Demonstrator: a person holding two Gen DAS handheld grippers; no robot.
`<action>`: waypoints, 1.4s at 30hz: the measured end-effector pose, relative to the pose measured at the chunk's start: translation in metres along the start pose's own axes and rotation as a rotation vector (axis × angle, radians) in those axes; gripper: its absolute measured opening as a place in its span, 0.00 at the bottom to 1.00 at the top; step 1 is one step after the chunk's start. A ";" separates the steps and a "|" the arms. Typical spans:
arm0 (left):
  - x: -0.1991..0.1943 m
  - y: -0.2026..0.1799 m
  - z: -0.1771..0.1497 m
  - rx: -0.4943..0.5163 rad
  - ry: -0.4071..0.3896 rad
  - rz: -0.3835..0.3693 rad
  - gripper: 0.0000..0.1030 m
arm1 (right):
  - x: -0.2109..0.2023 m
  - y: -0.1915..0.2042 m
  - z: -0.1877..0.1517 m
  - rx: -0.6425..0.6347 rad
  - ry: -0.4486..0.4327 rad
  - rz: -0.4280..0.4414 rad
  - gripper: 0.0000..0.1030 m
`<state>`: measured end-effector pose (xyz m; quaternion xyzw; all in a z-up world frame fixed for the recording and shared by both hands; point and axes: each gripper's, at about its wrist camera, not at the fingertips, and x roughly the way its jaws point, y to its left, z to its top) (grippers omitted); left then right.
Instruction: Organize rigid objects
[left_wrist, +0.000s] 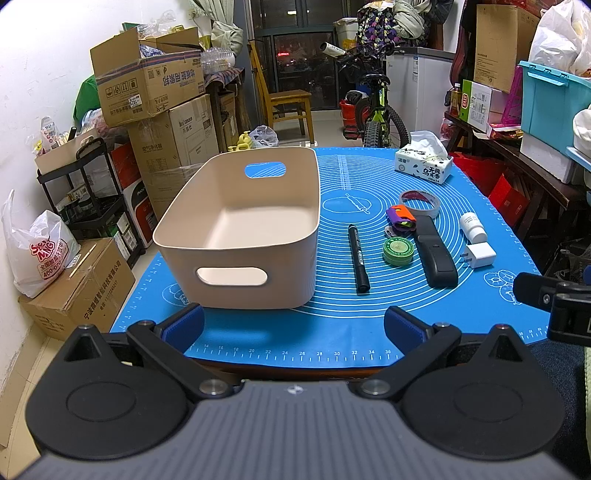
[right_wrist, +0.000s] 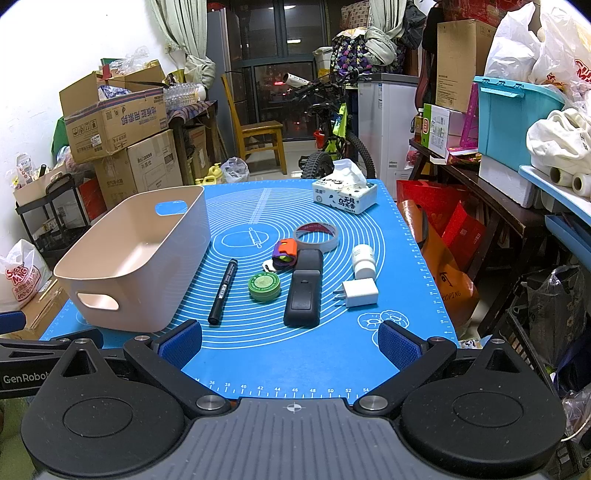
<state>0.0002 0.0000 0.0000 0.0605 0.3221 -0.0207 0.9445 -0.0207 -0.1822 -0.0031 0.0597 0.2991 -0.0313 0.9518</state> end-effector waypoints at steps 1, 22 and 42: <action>0.000 0.000 0.000 0.000 0.000 0.000 0.99 | 0.000 0.000 0.000 0.000 0.000 0.000 0.98; 0.000 0.000 0.000 0.000 0.001 0.000 0.99 | 0.000 0.001 0.000 0.000 0.001 -0.005 0.98; 0.011 0.055 0.065 -0.051 0.003 0.032 0.99 | 0.016 0.026 0.040 -0.040 0.013 0.022 0.98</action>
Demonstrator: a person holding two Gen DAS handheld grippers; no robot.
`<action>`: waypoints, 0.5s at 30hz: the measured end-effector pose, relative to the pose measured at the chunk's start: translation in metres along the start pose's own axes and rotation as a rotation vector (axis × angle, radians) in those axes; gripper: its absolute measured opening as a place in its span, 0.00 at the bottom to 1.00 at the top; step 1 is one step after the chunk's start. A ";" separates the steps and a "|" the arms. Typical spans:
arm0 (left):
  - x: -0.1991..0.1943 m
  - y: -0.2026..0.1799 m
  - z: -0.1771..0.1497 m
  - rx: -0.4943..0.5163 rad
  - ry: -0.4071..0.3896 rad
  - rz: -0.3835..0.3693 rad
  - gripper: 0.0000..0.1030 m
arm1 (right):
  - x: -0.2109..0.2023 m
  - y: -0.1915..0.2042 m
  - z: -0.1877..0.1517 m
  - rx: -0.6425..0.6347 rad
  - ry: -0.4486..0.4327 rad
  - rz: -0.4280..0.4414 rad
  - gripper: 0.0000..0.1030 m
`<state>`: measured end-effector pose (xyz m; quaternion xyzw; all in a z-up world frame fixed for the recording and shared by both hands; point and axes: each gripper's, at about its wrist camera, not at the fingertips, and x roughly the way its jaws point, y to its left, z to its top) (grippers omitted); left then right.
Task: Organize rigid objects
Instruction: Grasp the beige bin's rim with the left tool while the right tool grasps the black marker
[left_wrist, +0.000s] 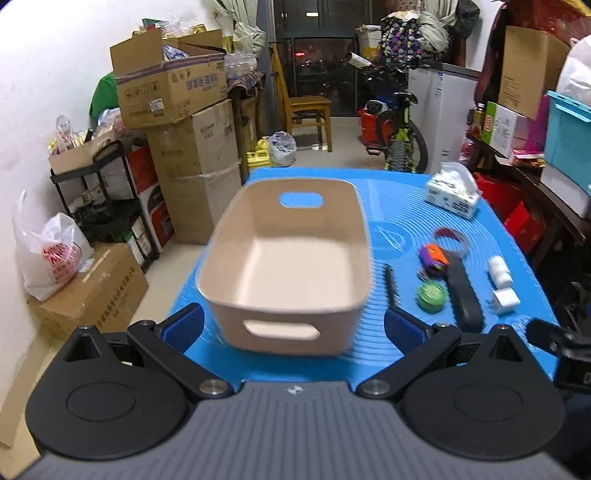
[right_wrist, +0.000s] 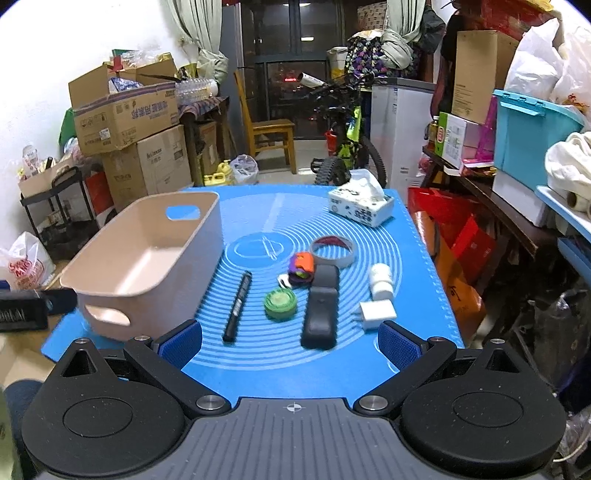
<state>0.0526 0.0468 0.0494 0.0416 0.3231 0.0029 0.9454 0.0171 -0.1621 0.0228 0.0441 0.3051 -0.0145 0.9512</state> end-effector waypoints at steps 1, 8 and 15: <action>0.004 0.004 0.006 0.001 0.005 0.009 0.99 | 0.005 0.002 0.005 -0.001 0.002 0.002 0.98; 0.052 0.045 0.047 -0.024 0.088 0.072 0.99 | 0.054 0.013 0.028 -0.003 0.049 0.004 0.98; 0.101 0.087 0.069 -0.053 0.170 0.161 0.99 | 0.113 0.027 0.039 -0.015 0.104 0.019 0.98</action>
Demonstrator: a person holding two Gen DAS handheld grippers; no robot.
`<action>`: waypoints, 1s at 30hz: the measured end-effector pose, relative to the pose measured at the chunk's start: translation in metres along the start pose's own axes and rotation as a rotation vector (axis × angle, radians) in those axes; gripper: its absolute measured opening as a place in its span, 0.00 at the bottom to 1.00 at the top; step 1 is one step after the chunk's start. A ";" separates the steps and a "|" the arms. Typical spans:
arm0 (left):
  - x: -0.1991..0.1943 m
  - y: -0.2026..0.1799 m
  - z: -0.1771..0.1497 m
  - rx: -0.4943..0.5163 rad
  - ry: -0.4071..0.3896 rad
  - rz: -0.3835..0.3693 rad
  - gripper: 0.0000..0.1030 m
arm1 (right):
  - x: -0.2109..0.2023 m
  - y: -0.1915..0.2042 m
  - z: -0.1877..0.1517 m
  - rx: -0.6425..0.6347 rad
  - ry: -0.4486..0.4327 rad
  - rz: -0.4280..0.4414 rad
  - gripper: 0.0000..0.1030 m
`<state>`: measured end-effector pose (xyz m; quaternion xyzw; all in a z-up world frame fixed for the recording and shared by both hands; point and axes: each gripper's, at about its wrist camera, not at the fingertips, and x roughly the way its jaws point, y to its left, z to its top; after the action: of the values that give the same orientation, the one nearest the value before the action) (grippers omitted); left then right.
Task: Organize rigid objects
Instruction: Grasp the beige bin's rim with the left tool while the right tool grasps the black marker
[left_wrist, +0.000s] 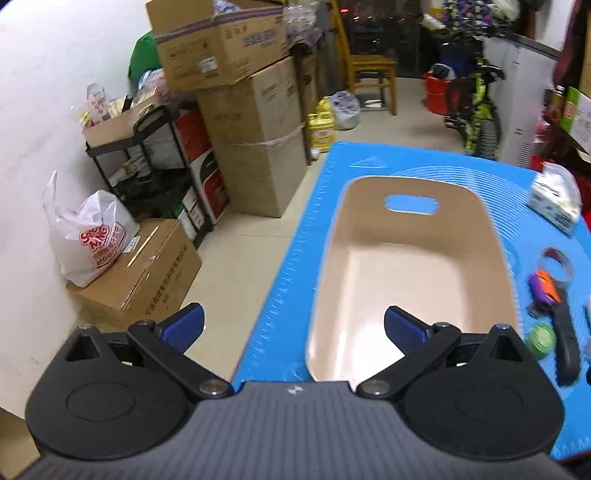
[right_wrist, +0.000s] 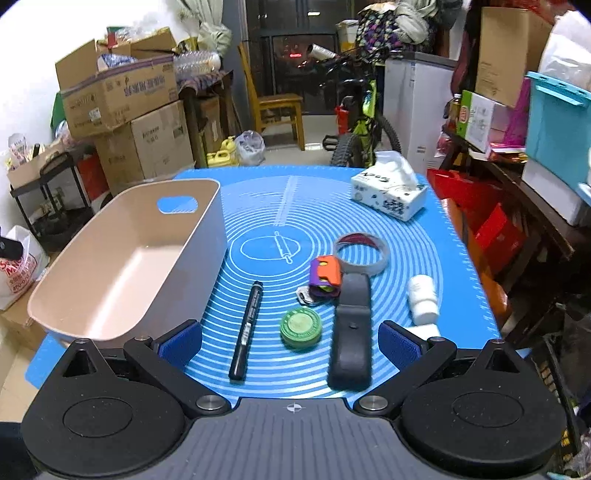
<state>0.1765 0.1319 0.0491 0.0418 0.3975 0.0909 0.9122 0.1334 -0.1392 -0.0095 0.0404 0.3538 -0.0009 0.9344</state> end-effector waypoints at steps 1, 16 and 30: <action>0.008 0.006 0.003 -0.011 0.013 0.004 0.99 | 0.009 0.003 0.002 -0.004 0.011 0.008 0.98; 0.113 0.002 0.016 0.043 0.220 -0.164 0.84 | 0.115 0.028 0.005 -0.042 0.164 0.011 0.98; 0.127 -0.003 0.002 0.070 0.280 -0.285 0.51 | 0.146 0.039 0.008 -0.199 0.206 0.038 0.90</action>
<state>0.2629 0.1542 -0.0414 0.0038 0.5251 -0.0482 0.8496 0.2494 -0.0974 -0.0969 -0.0458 0.4455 0.0559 0.8923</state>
